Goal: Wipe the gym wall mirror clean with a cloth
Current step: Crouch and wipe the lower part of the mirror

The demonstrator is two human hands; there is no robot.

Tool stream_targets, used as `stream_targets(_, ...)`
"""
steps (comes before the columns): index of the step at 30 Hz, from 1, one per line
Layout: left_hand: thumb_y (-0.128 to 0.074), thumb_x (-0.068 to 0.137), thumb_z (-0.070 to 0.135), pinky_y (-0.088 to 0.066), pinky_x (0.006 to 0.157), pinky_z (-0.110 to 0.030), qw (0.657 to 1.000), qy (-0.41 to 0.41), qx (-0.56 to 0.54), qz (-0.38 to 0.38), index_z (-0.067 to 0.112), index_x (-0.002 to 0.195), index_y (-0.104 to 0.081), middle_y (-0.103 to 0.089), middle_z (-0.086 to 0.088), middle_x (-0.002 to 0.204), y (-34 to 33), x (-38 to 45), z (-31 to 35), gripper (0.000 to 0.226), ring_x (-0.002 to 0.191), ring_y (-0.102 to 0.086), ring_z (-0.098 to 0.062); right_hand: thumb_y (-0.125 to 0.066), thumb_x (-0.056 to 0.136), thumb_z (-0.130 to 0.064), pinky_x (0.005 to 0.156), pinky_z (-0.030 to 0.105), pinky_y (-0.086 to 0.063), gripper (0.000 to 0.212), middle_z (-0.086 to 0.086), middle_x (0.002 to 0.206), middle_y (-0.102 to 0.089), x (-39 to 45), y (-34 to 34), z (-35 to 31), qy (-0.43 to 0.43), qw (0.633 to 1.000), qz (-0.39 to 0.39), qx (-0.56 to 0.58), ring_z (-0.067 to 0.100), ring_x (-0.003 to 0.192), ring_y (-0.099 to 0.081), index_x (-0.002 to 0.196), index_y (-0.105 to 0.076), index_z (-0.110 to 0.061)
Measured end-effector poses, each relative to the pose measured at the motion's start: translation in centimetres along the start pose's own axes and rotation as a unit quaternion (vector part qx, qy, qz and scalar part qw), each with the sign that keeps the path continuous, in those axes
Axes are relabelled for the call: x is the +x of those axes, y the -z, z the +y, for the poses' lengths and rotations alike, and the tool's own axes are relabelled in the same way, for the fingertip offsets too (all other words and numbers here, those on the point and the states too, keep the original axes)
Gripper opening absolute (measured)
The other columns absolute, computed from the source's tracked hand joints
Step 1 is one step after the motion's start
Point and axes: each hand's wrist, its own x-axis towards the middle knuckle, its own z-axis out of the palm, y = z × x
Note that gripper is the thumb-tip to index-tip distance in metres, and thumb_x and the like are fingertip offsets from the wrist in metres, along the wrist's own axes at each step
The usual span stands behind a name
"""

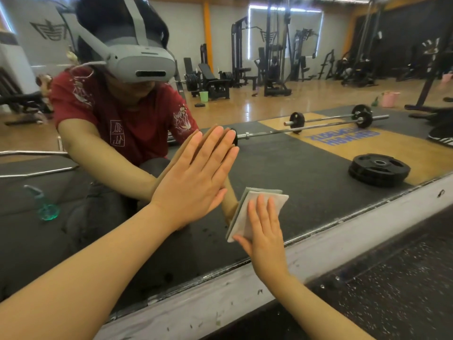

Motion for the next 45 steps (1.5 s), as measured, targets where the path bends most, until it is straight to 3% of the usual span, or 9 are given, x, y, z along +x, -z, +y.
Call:
stream_targets(7, -0.035, 0.098, 0.05, 0.001, 0.121, -0.054, 1.0, 0.002, -0.002, 0.008, -0.001, 0.155, -0.012, -0.006, -0.025, 0.161, 0.0, 0.1, -0.1, 0.08, 0.149, -0.006, -0.042, -0.033, 0.094, -0.066, 0.12, 0.047, -0.008, 0.084, 0.006, 0.163, 0.002, 7.3, 2.4, -3.0, -0.089, 0.99, 0.053, 0.095, 0.027, 0.152, 0.004, 0.156, -0.007, -0.016)
stream_targets(11, -0.032, 0.098, 0.049, 0.003, 0.121, -0.054, 1.0, 0.003, 0.004, 0.007, 0.0, 0.155, -0.014, -0.007, -0.025, 0.161, 0.0, 0.0, 0.0, 0.077, 0.149, -0.008, -0.041, -0.028, 0.094, -0.067, 0.123, 0.037, 0.001, 0.081, 0.0, 0.164, 0.007, 5.5, 0.7, -3.4, -0.131, 0.984, 0.057, 0.106, 0.024, 0.152, 0.007, 0.156, 0.002, -0.024)
stream_targets(15, -0.033, 0.097, 0.048, 0.002, 0.12, -0.054, 1.0, 0.001, 0.008, -0.002, 0.001, 0.155, -0.012, -0.004, -0.025, 0.162, 0.2, 0.0, -0.1, 0.078, 0.149, -0.006, -0.042, -0.023, 0.094, -0.072, 0.12, 0.043, -0.006, 0.079, -0.012, 0.162, 0.02, 0.4, -1.8, -4.5, -0.205, 0.97, 0.026, 0.129, 0.019, 0.151, 0.012, 0.154, 0.014, -0.037)
stream_targets(17, -0.032, 0.098, 0.049, 0.002, 0.12, -0.054, 1.0, -0.001, 0.007, -0.008, 0.001, 0.155, -0.01, -0.003, -0.024, 0.162, 0.4, 0.0, -0.1, 0.078, 0.149, -0.005, -0.042, -0.023, 0.094, -0.071, 0.119, 0.039, -0.003, 0.079, -0.01, 0.162, 0.019, -0.6, -2.2, -4.8, -0.223, 0.966, 0.01, 0.127, 0.018, 0.151, 0.013, 0.153, 0.016, -0.037)
stream_targets(20, -0.033, 0.097, 0.049, 0.0, 0.12, -0.053, 1.0, -0.001, 0.003, -0.017, 0.002, 0.156, -0.011, -0.004, -0.023, 0.162, 0.7, 0.1, -0.2, 0.078, 0.15, -0.006, -0.041, -0.029, 0.097, -0.061, 0.118, 0.028, 0.003, 0.075, -0.011, 0.163, 0.014, -0.4, -1.3, -5.3, -0.233, 0.962, 0.007, 0.139, 0.014, 0.151, 0.011, 0.155, 0.007, -0.03)
stream_targets(25, -0.037, 0.097, 0.044, 0.0, 0.121, -0.052, 0.999, -0.004, -0.021, -0.038, 0.002, 0.156, -0.009, 0.002, -0.02, 0.163, 1.3, -1.4, 0.3, 0.077, 0.151, 0.0, -0.035, -0.025, 0.101, -0.048, 0.117, 0.022, -0.004, 0.061, -0.009, 0.163, 0.0, 0.1, -1.0, -6.0, -0.265, 0.949, 0.052, 0.163, 0.012, 0.151, 0.001, 0.156, -0.009, -0.026)
stream_targets(29, -0.043, 0.096, 0.048, 0.0, 0.121, -0.053, 0.995, 0.043, -0.046, -0.082, 0.005, 0.156, -0.01, 0.005, -0.016, 0.164, 1.8, -6.0, 2.1, 0.081, 0.151, 0.004, -0.033, -0.025, 0.102, -0.045, 0.12, 0.029, -0.002, 0.062, -0.008, 0.163, 0.003, 1.4, -2.6, -7.8, -0.319, 0.922, 0.105, 0.191, 0.012, 0.152, 0.006, 0.157, -0.006, -0.022)
stream_targets(39, -0.047, 0.095, 0.043, -0.014, 0.118, -0.06, 0.984, 0.121, -0.06, -0.116, 0.014, 0.157, -0.02, -0.003, -0.017, 0.164, 1.7, -12.0, 2.3, 0.073, 0.151, -0.004, -0.035, -0.024, 0.105, -0.035, 0.123, 0.046, -0.008, 0.06, 0.013, 0.164, -0.009, 0.8, -5.8, -6.9, -0.3, 0.93, 0.175, 0.123, 0.028, 0.152, -0.004, 0.155, -0.013, -0.005)
stream_targets(45, -0.036, 0.094, 0.047, -0.007, 0.12, -0.056, 0.988, 0.068, -0.024, -0.133, 0.02, 0.158, -0.016, -0.003, -0.015, 0.165, 1.1, -14.8, 0.9, 0.072, 0.151, -0.005, -0.034, -0.013, 0.105, -0.043, 0.124, 0.04, -0.008, 0.063, 0.012, 0.164, -0.009, 0.3, -7.5, -9.9, -0.439, 0.852, 0.219, 0.183, 0.023, 0.152, -0.005, 0.156, -0.012, -0.005)
